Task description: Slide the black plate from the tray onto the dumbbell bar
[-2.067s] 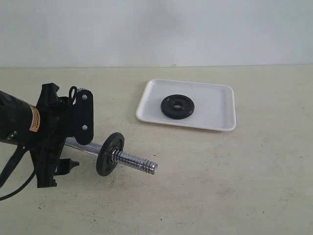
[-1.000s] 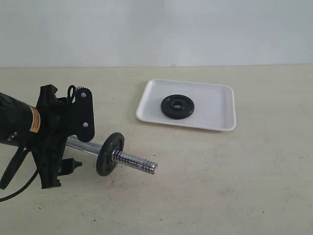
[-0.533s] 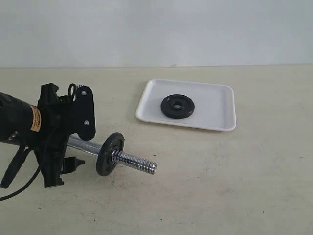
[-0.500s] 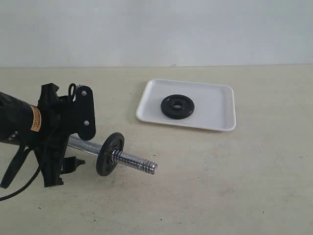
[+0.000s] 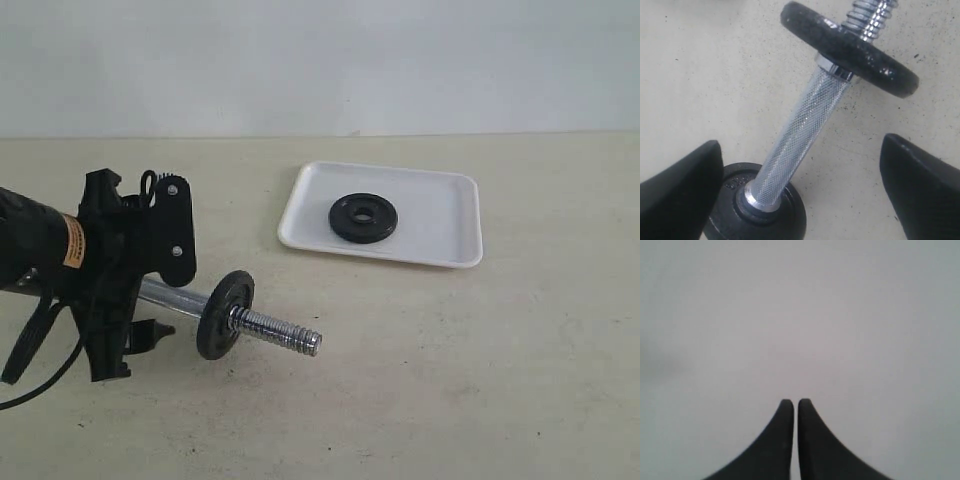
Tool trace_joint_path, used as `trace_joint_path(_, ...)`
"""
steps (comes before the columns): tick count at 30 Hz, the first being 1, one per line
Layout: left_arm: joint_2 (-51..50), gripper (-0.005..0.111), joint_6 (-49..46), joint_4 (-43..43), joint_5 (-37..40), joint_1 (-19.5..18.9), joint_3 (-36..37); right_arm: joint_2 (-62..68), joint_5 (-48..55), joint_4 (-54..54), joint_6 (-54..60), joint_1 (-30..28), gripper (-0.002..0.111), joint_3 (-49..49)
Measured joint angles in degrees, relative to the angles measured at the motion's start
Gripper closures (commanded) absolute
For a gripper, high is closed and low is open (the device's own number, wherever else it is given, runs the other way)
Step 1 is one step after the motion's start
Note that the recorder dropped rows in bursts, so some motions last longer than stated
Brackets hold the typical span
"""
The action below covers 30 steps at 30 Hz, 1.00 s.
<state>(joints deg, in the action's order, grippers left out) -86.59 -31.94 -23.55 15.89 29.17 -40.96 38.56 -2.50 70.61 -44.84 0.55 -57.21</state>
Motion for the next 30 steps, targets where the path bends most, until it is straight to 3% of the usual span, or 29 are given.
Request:
trace_joint_path(5, 0.0, 0.029, 0.0, 0.0, -0.21, 0.0, 0.0, 11.46, 2.5, 16.11, 19.54, 0.0, 0.107, -1.45)
trace_joint_path(7, 0.0, 0.029, 0.0, 0.0, -0.41, 0.0, 0.0, 14.97, 4.38, 16.86, 21.73, 0.0, 0.107, -1.45)
trace_joint_path(10, 0.0, 0.029, 0.0, 0.0, -0.8, 0.0, 0.0, 19.38, 13.63, 9.2, 22.35, 0.09, 0.107, -1.45)
trace_joint_path(14, 0.0, 0.029, 0.0, 0.0, -1.03, 0.0, 0.0, 25.68, 36.33, -13.31, 37.53, 0.09, 0.107, -4.42)
trace_joint_path(22, 0.0, 0.029, 0.0, 1.06, -1.03, 0.0, 0.0, 39.94, 66.52, -70.28, 71.87, 0.09, 0.107, -18.72)
trace_joint_path(26, 0.0, 0.029, 0.0, 1.29, -1.03, 0.0, 0.0, 44.96, 70.93, -97.9, 82.31, 0.09, 0.107, -21.98)
trace_joint_path(30, 0.0, 0.029, 0.0, 1.29, -1.03, 0.0, 0.0, 45.6, 64.24, -116.17, 89.4, 0.09, 0.107, -22.26)
